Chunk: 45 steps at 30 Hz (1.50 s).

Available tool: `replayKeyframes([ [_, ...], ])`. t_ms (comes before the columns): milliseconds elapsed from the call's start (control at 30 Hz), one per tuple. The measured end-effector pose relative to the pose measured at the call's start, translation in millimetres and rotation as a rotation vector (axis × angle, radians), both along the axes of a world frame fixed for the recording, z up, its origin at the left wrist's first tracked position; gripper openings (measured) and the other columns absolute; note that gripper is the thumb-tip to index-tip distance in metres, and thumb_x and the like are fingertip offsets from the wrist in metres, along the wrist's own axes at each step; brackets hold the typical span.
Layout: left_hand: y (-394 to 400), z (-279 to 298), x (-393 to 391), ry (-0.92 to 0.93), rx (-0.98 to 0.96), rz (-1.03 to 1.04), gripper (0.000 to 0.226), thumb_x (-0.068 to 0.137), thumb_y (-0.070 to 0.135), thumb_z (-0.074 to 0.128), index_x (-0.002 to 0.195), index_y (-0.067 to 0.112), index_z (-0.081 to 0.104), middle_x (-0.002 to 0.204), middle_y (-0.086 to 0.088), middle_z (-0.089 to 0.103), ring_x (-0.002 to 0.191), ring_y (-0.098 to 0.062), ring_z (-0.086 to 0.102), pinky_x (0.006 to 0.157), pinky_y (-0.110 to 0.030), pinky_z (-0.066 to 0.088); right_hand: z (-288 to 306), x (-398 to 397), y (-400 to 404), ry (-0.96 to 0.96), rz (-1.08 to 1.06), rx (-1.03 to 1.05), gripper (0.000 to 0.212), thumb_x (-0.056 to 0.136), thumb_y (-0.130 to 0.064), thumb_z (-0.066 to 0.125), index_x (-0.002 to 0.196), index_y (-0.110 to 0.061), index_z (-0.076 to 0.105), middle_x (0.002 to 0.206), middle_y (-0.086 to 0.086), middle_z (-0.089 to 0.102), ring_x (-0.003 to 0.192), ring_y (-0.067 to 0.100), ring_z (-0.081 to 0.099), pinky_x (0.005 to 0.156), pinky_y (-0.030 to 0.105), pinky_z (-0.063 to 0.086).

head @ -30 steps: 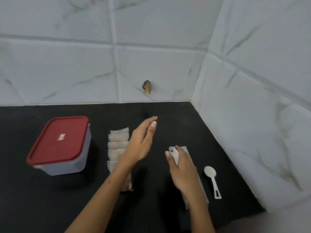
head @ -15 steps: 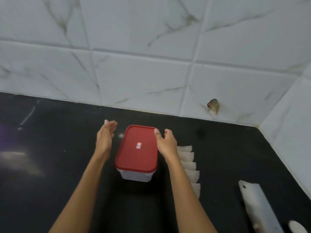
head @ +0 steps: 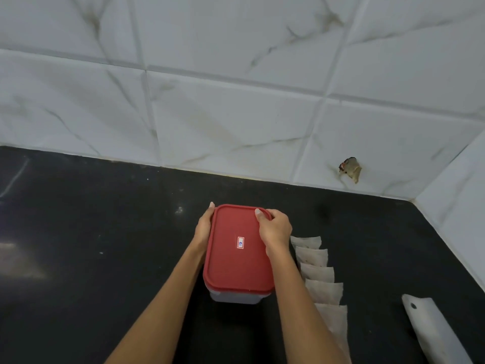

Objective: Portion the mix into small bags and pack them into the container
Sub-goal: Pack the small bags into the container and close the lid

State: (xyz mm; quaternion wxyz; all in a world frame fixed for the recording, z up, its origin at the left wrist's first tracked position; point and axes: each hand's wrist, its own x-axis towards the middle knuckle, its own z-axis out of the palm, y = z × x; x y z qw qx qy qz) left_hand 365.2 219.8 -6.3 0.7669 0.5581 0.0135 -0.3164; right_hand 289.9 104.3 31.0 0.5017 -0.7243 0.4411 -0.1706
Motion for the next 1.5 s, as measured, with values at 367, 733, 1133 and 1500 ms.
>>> replayKeyframes([
  [367, -2, -12, 4, -0.022, 0.035, 0.052, 0.038, 0.095, 0.043, 0.05, 0.068, 0.017, 0.048, 0.061, -0.003, 0.043, 0.051, -0.013, 0.043, 0.051, -0.024, 0.044, 1, 4, 1, -0.019, -0.122, -0.048, 0.029, 0.095, -0.024, 0.054, 0.091, 0.001, 0.069, 0.092, 0.014, 0.069, 0.074, 0.021, 0.062, 0.078, 0.039, 0.053],
  [733, -4, -7, 2, 0.0, 0.04, 0.096, 0.026, 0.095, 0.035, 0.053, 0.084, 0.013, 0.058, 0.069, -0.004, 0.052, 0.059, -0.014, 0.049, 0.057, -0.025, 0.046, 8, -2, 12, -0.18, -0.09, -0.313, 0.018, 0.094, -0.023, 0.054, 0.105, -0.017, 0.068, 0.107, 0.002, 0.059, 0.089, 0.007, 0.049, 0.081, 0.022, 0.039],
  [1133, -6, -5, 1, -0.002, 0.119, 0.113, 0.023, 0.093, 0.023, 0.051, 0.071, 0.016, 0.056, 0.059, 0.0, 0.049, 0.044, -0.008, 0.046, 0.047, -0.021, 0.043, 19, -16, 21, -0.531, -0.171, -0.409, 0.017, 0.093, -0.018, 0.057, 0.102, -0.011, 0.069, 0.092, -0.005, 0.054, 0.078, 0.004, 0.054, 0.068, 0.005, 0.041],
  [1500, 4, -6, 7, 0.039, 0.075, -0.062, 0.026, 0.082, 0.025, 0.065, 0.094, 0.002, 0.064, 0.079, -0.006, 0.066, 0.072, -0.023, 0.063, 0.083, -0.041, 0.056, 107, -59, 47, -0.805, 0.185, -0.266, 0.014, 0.09, -0.018, 0.062, 0.093, -0.031, 0.067, 0.096, -0.008, 0.065, 0.091, 0.011, 0.062, 0.075, 0.023, 0.051],
])
